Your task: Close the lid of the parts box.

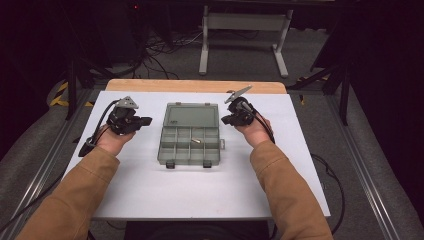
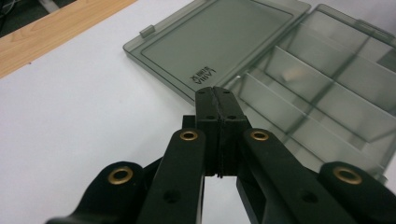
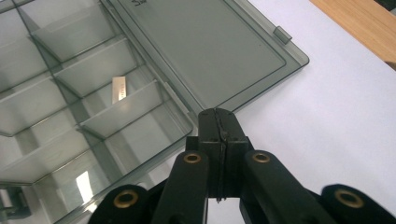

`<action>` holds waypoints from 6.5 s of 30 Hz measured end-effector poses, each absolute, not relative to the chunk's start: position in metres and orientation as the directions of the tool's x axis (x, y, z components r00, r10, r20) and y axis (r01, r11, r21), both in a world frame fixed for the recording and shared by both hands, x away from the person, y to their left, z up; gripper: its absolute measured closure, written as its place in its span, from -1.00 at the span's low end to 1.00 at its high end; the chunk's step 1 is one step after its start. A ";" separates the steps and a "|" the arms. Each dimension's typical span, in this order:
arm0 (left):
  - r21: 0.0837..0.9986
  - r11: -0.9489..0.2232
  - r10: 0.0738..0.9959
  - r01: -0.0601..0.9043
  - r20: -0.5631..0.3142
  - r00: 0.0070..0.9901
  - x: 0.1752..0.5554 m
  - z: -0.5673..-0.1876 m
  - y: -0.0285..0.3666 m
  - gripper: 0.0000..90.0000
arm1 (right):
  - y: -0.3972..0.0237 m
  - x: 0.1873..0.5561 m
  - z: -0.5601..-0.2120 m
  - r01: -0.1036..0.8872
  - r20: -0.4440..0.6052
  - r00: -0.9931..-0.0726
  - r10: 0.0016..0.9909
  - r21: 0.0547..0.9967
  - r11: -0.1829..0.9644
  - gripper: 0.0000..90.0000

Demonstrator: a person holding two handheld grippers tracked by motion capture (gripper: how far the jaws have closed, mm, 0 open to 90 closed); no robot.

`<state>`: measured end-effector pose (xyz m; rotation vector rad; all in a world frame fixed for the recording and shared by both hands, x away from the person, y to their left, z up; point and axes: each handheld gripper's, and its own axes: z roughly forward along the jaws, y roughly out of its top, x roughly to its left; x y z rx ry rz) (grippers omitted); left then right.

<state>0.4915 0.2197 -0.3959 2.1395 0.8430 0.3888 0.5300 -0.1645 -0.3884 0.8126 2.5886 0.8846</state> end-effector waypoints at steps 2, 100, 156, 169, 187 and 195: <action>0.762 -0.468 0.691 0.448 0.000 0.723 0.497 -0.394 0.218 0.99 | -0.164 0.532 -0.390 0.416 -0.090 -0.799 0.594 0.631 0.655 1.00; 0.624 -0.449 0.755 0.639 -0.118 0.645 0.575 -0.462 0.184 1.00 | -0.151 0.575 -0.447 0.475 -0.099 -0.770 0.630 0.569 0.671 1.00; 0.708 -0.427 0.752 0.562 -0.068 0.656 0.566 -0.444 0.183 1.00 | -0.159 0.565 -0.421 0.397 -0.118 -0.747 0.654 0.710 0.582 1.00; 0.713 -0.428 0.734 0.556 -0.085 0.674 0.562 -0.440 0.185 1.00 | -0.162 0.559 -0.413 0.381 -0.104 -0.762 0.639 0.727 0.572 1.00; 0.719 -0.431 0.711 0.545 -0.101 0.696 0.556 -0.435 0.189 1.00 | -0.165 0.549 -0.406 0.362 -0.088 -0.788 0.609 0.734 0.574 1.00; 0.718 -0.432 0.703 0.545 -0.111 0.703 0.552 -0.433 0.191 0.99 | -0.166 0.543 -0.405 0.353 -0.082 -0.799 0.595 0.738 0.575 1.00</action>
